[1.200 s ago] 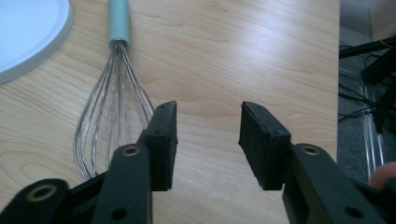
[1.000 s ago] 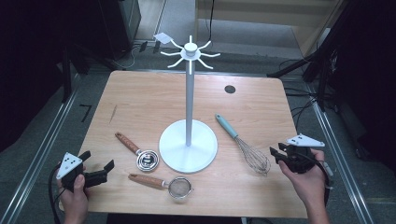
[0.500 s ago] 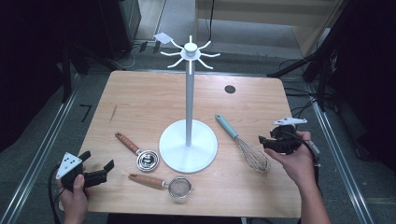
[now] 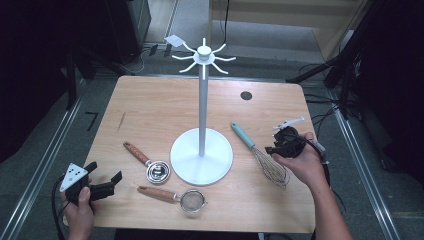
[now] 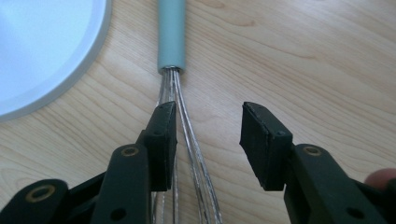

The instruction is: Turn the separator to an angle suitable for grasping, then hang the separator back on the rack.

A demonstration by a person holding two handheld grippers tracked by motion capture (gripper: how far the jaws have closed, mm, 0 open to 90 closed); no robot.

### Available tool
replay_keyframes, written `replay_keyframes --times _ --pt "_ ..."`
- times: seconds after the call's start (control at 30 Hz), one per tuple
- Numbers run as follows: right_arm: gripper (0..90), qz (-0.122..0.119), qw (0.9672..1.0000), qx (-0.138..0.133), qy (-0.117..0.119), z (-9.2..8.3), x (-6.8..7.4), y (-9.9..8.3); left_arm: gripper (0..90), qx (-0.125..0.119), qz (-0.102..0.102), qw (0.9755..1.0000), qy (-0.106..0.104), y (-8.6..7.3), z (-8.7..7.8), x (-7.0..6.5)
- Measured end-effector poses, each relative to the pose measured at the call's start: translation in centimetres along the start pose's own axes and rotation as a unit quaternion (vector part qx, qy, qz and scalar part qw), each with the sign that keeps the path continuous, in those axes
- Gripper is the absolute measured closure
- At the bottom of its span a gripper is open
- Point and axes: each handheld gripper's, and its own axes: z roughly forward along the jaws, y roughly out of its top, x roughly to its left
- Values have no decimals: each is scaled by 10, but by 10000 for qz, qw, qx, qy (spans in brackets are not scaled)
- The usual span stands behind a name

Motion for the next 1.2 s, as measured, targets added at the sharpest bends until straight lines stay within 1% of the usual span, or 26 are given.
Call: replay_keyframes --times 0.03,0.07,0.1,0.13,0.3,0.37,0.43,0.67,0.73,0.77,0.9,0.93,1.0,1.03,1.13,1.2 --pt "577 62 9999 54 71 2 0 2 0 6 -6 10000 -3 0 0 0" --pt "578 71 9999 91 118 3 0 4 0 2 -19 10000 -5 0 0 0" --pt "582 33 9998 125 121 5 1 5 0 4 -21 10000 -3 0 0 0" --pt "585 -17 9997 214 81 8 3 8 0 18 -27 10000 -3 0 0 1" --pt "576 -27 9993 342 120 12 6 14 0 7 -21 10000 1 0 0 0" --pt "572 -71 9991 408 122 14 6 18 0 -6 -28 10000 5 0 0 0" --pt "572 -22 9989 459 136 16 7 21 0 -12 -31 10000 12 0 0 0" --pt "569 -63 9978 651 132 24 10 30 0 7 -42 10000 0 0 0 0" --pt "570 -23 9975 691 171 25 11 32 0 2 -63 10000 -4 0 0 1" --pt "570 -17 9969 766 167 25 11 34 0 4 -76 10000 -7 0 0 1" --pt "581 22 9955 923 200 29 15 39 0 13 -74 10000 -12 0 0 1" --pt "584 -16 9953 952 199 31 16 41 0 18 -77 10000 -14 0 0 1" --pt "586 -1 9952 960 213 32 17 42 0 15 -85 10000 -21 0 0 1" --pt "588 -25 9947 1008 203 35 20 46 0 10 -86 10000 -19 0 0 1" --pt "596 -58 9941 1069 165 39 23 50 0 6 -74 10000 -12 0 0 1" --pt "614 -45 9935 1136 70 43 25 53 0 8 -77 10000 -12 0 0 1"
